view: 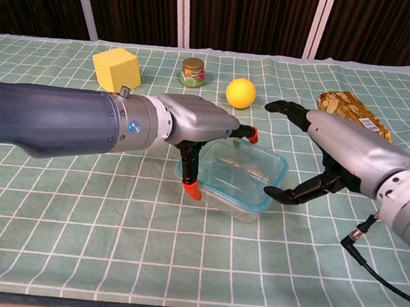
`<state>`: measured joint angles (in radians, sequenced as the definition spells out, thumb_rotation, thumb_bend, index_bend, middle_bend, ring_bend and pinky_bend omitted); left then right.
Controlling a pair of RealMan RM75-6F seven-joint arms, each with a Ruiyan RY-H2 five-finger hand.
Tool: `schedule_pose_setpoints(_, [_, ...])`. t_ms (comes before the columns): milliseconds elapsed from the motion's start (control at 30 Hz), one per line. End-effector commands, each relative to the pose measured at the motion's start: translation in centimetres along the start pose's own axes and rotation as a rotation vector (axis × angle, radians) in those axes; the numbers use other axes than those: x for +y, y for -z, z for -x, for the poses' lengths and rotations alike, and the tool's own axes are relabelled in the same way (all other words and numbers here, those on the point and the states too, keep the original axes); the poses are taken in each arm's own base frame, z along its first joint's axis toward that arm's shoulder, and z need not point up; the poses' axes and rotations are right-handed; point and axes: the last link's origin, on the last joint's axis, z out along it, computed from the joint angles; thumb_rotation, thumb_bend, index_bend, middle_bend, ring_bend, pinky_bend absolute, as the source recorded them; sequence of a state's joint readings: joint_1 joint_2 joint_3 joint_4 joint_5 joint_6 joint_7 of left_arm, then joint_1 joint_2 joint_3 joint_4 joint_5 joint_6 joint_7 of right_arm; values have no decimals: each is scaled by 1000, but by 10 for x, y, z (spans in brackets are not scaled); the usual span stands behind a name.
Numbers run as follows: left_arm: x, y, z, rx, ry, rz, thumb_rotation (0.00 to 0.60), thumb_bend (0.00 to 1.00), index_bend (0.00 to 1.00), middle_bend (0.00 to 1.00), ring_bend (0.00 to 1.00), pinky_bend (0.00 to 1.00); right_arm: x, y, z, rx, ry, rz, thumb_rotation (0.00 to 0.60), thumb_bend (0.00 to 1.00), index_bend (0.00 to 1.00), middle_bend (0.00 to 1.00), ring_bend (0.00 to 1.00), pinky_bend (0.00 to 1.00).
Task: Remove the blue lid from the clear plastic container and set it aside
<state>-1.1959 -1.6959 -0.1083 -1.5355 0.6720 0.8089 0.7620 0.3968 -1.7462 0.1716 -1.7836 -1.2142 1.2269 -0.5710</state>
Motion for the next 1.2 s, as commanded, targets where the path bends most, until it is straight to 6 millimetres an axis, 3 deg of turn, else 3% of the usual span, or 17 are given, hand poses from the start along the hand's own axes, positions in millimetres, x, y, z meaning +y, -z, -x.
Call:
schedule_pose_setpoints(33, [-1, 1, 0, -3, 4, -3, 600, 99, 99, 227, 219, 417, -3, 0, 7, -15, 4, 12, 600, 341, 0, 0, 0, 0])
schedule_pose_setpoints(1200, [-12, 1, 12, -3, 42, -52, 600, 98, 98, 230, 219, 417, -2, 5, 25, -53, -30, 59, 600, 340, 0, 0, 0, 0])
